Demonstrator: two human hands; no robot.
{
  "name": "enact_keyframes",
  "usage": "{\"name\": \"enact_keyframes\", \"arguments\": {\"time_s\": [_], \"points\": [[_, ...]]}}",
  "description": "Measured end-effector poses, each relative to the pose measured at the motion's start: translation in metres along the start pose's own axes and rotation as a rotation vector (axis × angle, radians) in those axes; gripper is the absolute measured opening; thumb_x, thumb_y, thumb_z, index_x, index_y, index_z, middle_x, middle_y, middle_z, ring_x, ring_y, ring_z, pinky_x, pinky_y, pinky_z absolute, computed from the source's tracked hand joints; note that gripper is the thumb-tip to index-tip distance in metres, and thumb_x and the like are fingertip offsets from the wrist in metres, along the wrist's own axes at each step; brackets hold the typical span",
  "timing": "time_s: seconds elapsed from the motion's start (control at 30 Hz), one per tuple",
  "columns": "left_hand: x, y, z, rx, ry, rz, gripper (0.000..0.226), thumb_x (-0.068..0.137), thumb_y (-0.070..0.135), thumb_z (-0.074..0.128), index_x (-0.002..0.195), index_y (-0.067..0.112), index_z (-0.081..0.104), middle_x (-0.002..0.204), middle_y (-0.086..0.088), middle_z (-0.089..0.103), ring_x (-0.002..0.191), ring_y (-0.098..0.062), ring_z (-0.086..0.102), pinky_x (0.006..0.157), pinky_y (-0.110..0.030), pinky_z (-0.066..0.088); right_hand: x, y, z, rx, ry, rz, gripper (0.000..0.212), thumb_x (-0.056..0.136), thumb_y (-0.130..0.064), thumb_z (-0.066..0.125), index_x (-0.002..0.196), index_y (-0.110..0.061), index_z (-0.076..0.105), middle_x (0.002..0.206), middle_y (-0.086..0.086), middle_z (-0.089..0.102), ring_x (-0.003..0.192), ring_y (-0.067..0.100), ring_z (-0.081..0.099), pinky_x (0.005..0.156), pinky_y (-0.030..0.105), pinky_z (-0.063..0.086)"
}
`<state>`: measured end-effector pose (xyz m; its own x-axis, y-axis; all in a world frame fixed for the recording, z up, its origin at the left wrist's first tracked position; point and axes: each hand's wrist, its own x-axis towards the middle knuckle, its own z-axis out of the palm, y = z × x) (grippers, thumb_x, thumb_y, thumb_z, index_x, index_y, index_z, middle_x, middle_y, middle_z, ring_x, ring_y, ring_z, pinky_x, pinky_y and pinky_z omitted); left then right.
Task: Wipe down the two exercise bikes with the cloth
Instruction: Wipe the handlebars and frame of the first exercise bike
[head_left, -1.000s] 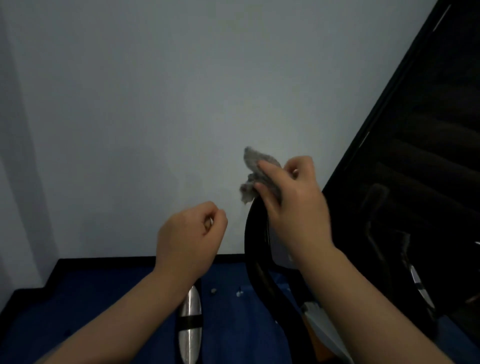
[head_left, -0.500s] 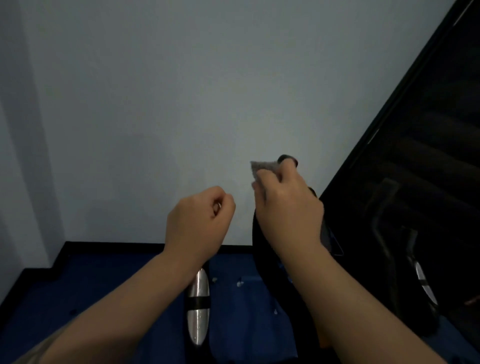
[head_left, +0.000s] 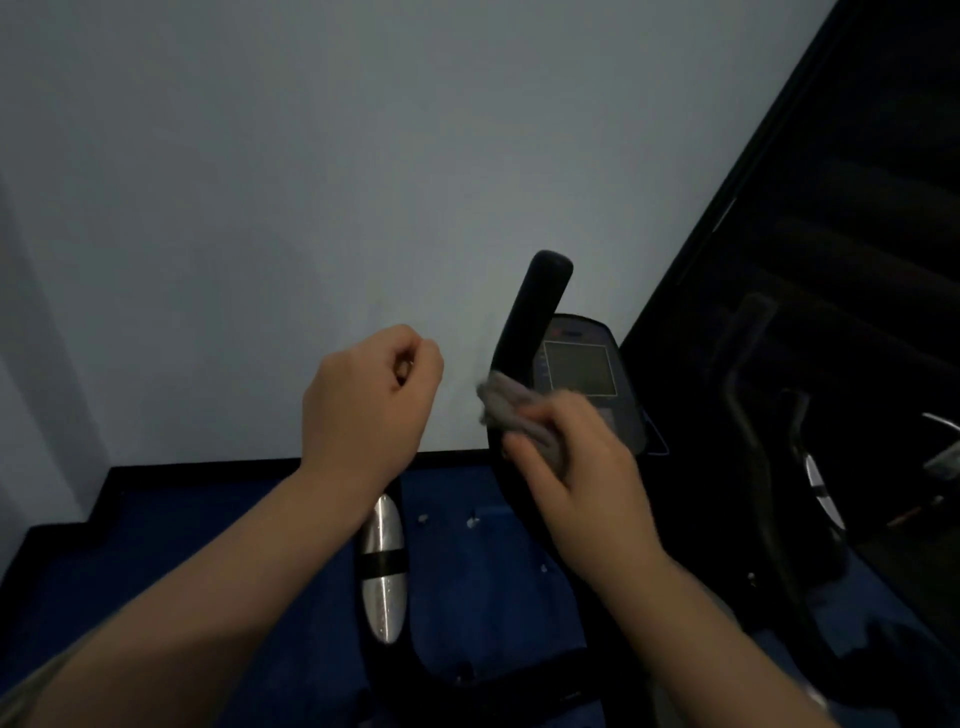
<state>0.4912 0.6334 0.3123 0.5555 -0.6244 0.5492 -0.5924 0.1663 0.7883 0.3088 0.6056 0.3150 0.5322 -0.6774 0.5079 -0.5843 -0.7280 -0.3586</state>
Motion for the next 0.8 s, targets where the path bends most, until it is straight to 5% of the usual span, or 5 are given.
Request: {"name": "enact_keyframes", "arguments": {"time_s": [0.23, 0.43, 0.53, 0.63, 0.8], "points": [[0.000, 0.001, 0.000, 0.002, -0.003, 0.037, 0.033, 0.087, 0.028, 0.049, 0.062, 0.010, 0.060, 0.047, -0.005, 0.050, 0.047, -0.023, 0.050, 0.047, -0.035, 0.041, 0.025, -0.001, -0.026, 0.158, 0.087, 0.163, 0.013, 0.088, -0.037, 0.061, 0.088, -0.024, 0.057, 0.084, -0.008, 0.065, 0.078, 0.011, 0.062, 0.068, 0.039, 0.053], [0.000, 0.001, 0.000, -0.033, -0.009, 0.014, 0.033, 0.087, 0.029, 0.049, 0.063, 0.010, 0.060, 0.048, -0.005, 0.052, 0.050, -0.028, 0.054, 0.051, -0.047, 0.047, -0.033, -0.046, 0.015, -0.361, 0.001, 0.045, 0.030, 0.084, -0.033, 0.067, 0.106, -0.021, 0.052, 0.102, -0.002, 0.061, 0.062, 0.015, 0.062, 0.045, 0.022, 0.040], [-0.001, 0.002, 0.000, -0.057, -0.020, 0.000, 0.031, 0.087, 0.027, 0.051, 0.060, 0.016, 0.061, 0.045, 0.003, 0.050, 0.048, -0.022, 0.053, 0.051, -0.042, 0.047, -0.047, -0.032, -0.015, -0.070, -0.136, 0.083, 0.017, 0.083, -0.040, 0.063, 0.092, -0.033, 0.051, 0.088, -0.015, 0.055, 0.071, 0.006, 0.058, 0.056, 0.024, 0.043], [0.000, 0.003, 0.001, -0.056, -0.010, -0.008, 0.029, 0.086, 0.025, 0.051, 0.060, 0.018, 0.061, 0.046, 0.001, 0.051, 0.050, -0.023, 0.054, 0.052, -0.042, 0.048, -0.001, -0.021, -0.040, 0.224, 0.085, 0.105, 0.019, 0.082, -0.044, 0.061, 0.086, -0.027, 0.054, 0.082, -0.012, 0.059, 0.075, 0.012, 0.061, 0.061, 0.040, 0.052], [0.001, 0.002, 0.001, -0.068, -0.010, -0.010, 0.029, 0.085, 0.025, 0.052, 0.058, 0.021, 0.061, 0.045, 0.003, 0.050, 0.046, -0.018, 0.050, 0.050, -0.038, 0.045, 0.009, -0.026, 0.000, -0.003, -0.001, 0.068, 0.024, 0.088, -0.044, 0.057, 0.092, -0.021, 0.054, 0.091, -0.009, 0.053, 0.079, 0.014, 0.056, 0.064, 0.037, 0.050]]}}
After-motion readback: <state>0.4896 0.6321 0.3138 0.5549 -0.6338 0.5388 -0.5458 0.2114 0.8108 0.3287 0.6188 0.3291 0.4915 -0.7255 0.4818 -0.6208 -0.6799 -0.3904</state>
